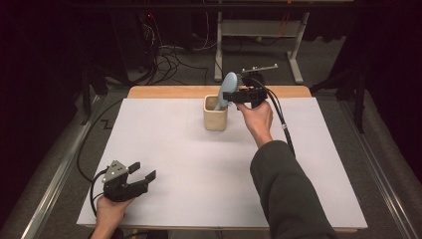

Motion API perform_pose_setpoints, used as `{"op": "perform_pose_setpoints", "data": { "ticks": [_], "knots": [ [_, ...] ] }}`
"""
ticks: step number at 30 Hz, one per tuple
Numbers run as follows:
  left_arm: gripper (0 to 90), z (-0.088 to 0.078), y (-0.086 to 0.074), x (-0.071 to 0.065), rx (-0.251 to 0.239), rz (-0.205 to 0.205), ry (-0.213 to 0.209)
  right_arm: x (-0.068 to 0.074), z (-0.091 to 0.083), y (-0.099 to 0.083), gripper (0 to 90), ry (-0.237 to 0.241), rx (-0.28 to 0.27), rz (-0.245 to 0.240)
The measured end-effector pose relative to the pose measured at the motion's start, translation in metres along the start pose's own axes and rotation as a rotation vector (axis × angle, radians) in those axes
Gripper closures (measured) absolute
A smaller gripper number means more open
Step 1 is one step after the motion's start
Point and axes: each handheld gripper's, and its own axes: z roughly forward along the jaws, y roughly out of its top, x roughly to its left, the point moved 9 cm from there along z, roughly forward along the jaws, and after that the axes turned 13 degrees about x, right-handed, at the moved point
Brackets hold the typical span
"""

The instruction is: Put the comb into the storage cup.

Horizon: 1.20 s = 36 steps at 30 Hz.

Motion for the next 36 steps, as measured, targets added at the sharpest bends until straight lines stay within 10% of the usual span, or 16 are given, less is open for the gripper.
{"op": "perform_pose_setpoints", "data": {
  "ticks": [36],
  "knots": [
    [31.0,-0.001,-0.001,-0.002,-0.005,-0.006,-0.011,-0.018,-0.057,-0.035,29.4,-0.021,-0.103,-0.045]
  ]
}}
